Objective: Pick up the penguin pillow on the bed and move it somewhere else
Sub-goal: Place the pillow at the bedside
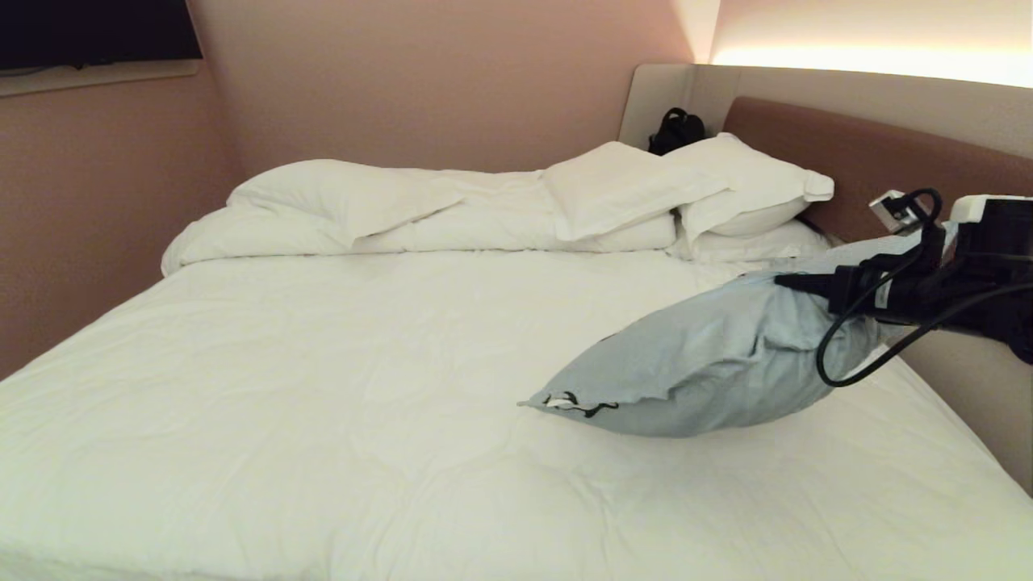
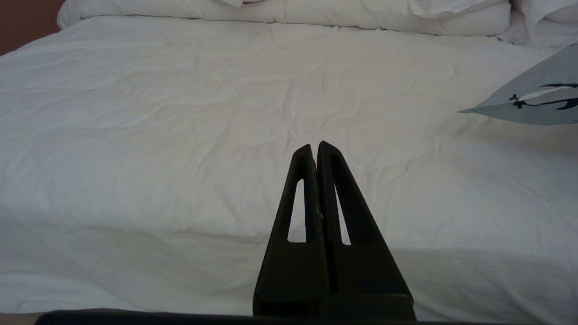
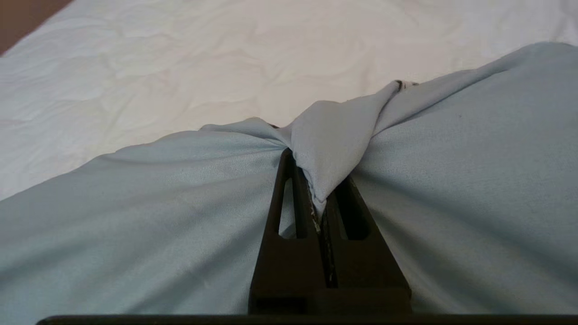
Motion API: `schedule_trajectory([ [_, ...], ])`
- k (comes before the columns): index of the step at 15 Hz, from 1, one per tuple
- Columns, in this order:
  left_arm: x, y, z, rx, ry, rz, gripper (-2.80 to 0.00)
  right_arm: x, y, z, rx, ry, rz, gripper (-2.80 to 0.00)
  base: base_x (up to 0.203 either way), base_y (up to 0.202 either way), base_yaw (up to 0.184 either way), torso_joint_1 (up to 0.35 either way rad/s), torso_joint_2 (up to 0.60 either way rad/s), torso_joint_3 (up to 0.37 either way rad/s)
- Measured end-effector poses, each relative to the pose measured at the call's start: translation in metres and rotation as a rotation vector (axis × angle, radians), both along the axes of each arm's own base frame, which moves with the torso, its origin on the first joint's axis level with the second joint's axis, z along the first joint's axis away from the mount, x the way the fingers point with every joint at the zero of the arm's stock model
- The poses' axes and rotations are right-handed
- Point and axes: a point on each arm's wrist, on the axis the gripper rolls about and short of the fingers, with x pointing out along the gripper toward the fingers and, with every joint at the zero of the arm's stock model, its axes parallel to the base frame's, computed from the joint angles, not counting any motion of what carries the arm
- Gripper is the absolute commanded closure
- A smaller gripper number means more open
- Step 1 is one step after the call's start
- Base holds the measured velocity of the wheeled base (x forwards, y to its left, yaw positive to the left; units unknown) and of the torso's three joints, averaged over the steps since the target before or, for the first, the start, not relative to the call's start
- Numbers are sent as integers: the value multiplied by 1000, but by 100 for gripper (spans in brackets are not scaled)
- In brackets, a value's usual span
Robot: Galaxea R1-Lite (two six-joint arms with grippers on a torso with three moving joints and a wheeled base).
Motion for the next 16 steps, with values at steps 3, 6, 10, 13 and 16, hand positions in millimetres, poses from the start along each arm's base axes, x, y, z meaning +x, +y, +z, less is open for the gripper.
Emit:
schedule_trajectory([
  [3,0,0,0,0,0,0,0,2,2,5,8,-30,96,0,0,0,0,0,0,0],
  [6,0,0,0,0,0,0,0,6,11,-2,11,-39,236,0,0,0,0,0,0,0],
  [10,0,0,0,0,0,0,0,20,27,-25,-9,-38,382,0,0,0,0,0,0,0],
  [13,0,0,0,0,0,0,0,32,30,-43,-29,-23,392,0,0,0,0,0,0,0],
  [16,0,0,0,0,0,0,0,39,30,-54,-46,1,354,0,0,0,0,0,0,0],
])
